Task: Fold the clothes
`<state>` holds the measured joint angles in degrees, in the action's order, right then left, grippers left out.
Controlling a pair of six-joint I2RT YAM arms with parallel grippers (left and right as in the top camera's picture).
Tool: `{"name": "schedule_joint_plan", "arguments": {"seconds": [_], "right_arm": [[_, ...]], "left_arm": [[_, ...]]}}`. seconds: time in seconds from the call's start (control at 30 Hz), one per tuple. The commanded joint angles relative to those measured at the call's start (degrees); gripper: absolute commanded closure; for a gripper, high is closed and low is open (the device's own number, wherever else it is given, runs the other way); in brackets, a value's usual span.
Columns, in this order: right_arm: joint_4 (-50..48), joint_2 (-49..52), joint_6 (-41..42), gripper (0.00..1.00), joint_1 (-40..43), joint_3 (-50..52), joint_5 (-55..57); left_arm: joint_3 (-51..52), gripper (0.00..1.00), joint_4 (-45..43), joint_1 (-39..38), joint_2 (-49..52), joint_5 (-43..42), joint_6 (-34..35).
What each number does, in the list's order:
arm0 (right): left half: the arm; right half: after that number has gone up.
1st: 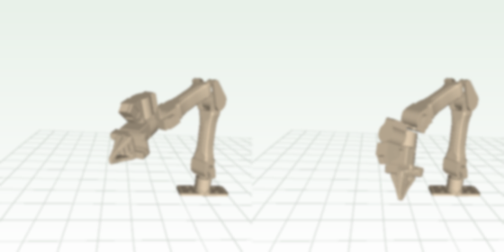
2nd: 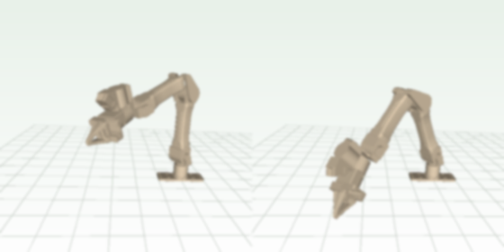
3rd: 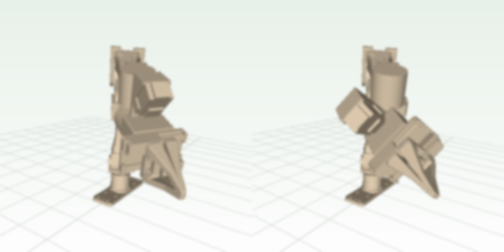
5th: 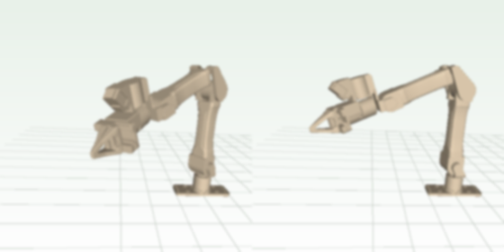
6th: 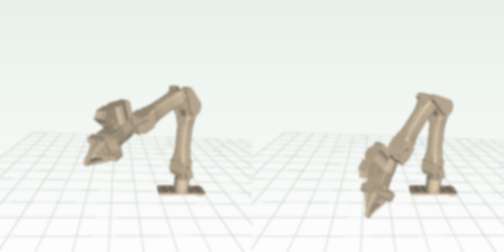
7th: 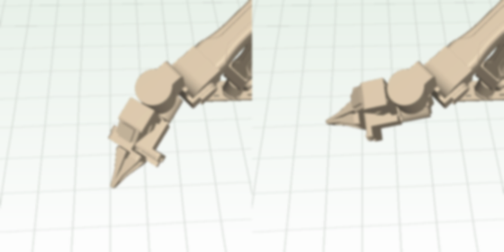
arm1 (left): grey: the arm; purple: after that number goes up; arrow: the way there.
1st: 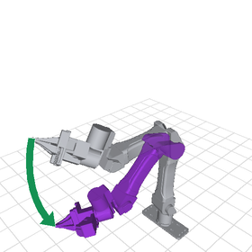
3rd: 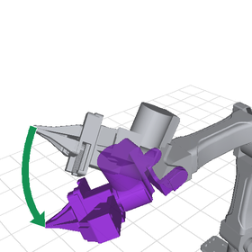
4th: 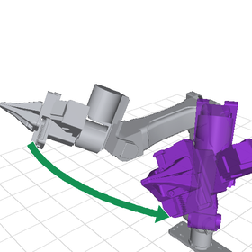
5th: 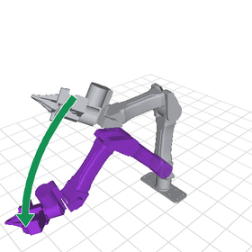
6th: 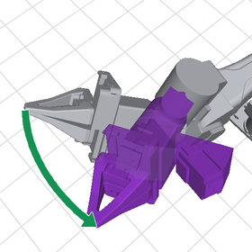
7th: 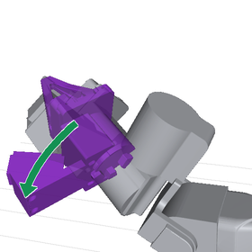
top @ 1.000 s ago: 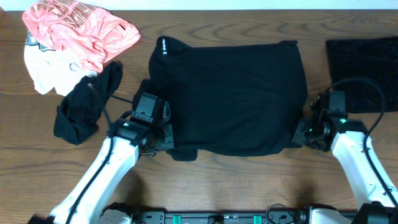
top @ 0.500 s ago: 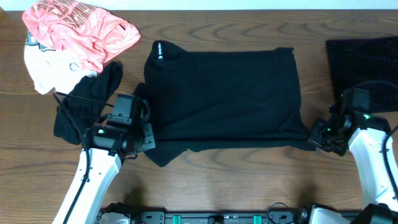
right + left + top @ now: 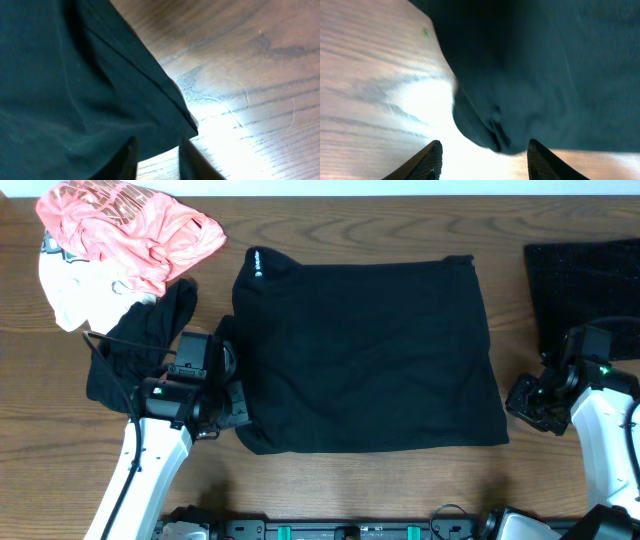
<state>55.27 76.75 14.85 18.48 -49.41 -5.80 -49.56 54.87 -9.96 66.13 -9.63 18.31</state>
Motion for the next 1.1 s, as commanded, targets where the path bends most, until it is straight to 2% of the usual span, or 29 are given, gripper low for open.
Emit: {"name": "schedule_joint_plan", "arguments": {"seconds": [0.0,0.1,0.2,0.33,0.6,0.73,0.93,1.07], "right_arm": [[-0.17,-0.74,-3.30,0.66,0.46,-1.70,-2.25],[-0.13,-0.72,-4.94,0.59,0.46,-1.70,-3.26],[0.15,-0.72,-4.90,0.58,0.31,-1.68,-3.72],[1.53,-0.70,-4.90,0.58,-0.33,-1.25,-3.74],[2.49,-0.70,-4.87,0.57,-0.94,0.66,-6.12],[1.68,-0.68,-4.87,0.55,-0.94,2.45,-6.56],[0.44,-0.68,-4.87,0.37,-0.94,4.61,-6.71],[-0.92,-0.68,-4.85,0.33,-0.94,5.35,-6.71]], "left_arm": [[-1.44,0.45,2.14,0.17,-0.28,-5.22,-0.04],[-1.27,0.45,4.70,0.17,-0.26,-5.38,-0.04],[-1.25,0.47,6.67,0.17,-0.17,-5.38,-0.04],[-1.25,0.55,8.76,0.17,0.11,-5.38,-0.02],[3.04,0.56,8.66,0.17,0.20,-5.33,0.17],[7.78,0.56,5.40,0.17,0.22,-5.11,2.45],[12.41,0.55,-2.86,0.17,0.22,-5.14,9.38],[15.72,0.55,-9.29,0.17,0.22,-5.18,14.34]]}}
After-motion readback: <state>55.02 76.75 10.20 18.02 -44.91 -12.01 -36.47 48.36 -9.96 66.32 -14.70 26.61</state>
